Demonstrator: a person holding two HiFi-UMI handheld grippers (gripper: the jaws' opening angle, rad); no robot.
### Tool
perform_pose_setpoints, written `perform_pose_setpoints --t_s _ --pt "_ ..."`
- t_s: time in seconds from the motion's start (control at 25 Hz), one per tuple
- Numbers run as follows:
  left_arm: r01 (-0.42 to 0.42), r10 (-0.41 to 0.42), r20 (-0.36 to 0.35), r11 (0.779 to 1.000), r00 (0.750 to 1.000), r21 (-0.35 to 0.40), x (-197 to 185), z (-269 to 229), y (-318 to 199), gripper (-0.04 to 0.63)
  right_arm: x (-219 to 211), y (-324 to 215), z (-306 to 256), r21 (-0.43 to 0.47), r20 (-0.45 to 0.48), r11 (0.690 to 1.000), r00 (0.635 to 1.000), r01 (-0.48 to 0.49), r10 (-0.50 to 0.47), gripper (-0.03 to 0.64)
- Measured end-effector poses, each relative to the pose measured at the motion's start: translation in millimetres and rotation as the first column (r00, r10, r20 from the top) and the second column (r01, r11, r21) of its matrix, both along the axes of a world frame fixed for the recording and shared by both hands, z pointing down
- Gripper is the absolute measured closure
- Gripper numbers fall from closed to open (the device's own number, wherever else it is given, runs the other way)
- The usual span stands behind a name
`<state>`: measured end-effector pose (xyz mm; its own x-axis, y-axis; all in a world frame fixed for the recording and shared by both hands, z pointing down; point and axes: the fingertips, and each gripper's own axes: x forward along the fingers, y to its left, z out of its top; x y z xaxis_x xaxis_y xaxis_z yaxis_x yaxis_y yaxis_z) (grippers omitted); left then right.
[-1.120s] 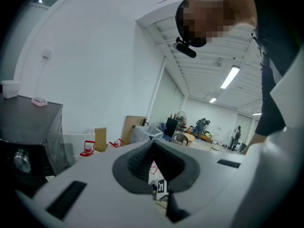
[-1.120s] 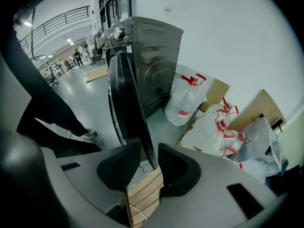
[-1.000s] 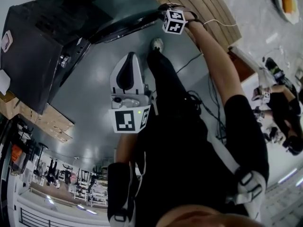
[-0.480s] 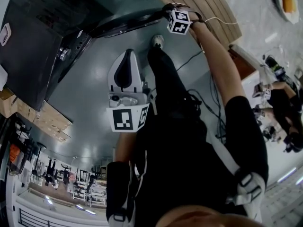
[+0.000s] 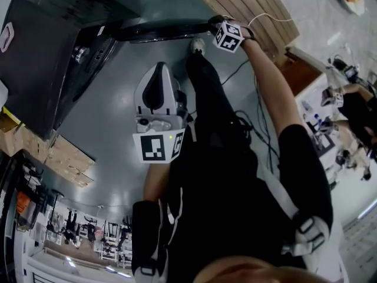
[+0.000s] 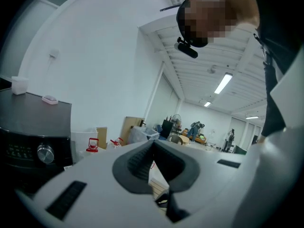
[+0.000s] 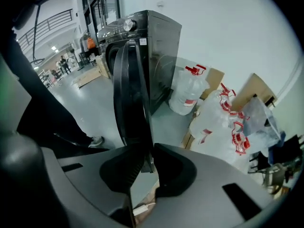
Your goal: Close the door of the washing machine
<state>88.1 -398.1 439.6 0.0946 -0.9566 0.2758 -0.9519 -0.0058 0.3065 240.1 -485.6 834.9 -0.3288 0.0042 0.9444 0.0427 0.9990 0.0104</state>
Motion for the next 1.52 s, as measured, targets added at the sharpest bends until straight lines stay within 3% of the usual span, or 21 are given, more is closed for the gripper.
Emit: perform_pose_setpoints --t_s 0.28,0.48,0.72,1.04,1.28,1.52 --pt "-0.048 0.048 -0.001 0.998 0.999 0.033 -14 -4 91 0.591 13 100 -2 -0.045 -0.007 0.984 0.985 -0.175 0.175 0.553" --pt "-0.055 0.055 0.004 0.997 0.998 0.057 -29 -8 150 0.590 15 161 4 -0.056 -0.020 0.950 0.951 -0.308 0.308 0.554" --pt "-0.075 0.076 -0.011 0.995 0.997 0.072 -34 -15 202 0.589 3 227 9 -0.044 -0.037 0.929 0.930 -0.368 0.367 0.558" --pt "-0.008 0.010 -0.025 0.996 1.000 0.089 -39 -14 264 0.591 -14 293 15 -0.091 0.004 0.909 0.913 -0.407 0.409 0.558" --pt "0.105 -0.104 -0.006 0.990 0.995 0.096 -36 -10 317 0.591 -25 325 16 -0.084 0.051 0.881 0.881 -0.465 0.470 0.558" --pt "0.230 -0.233 0.024 0.969 0.972 0.089 -29 3 372 0.591 -43 350 14 -0.082 0.111 0.860 0.853 -0.503 0.509 0.560"
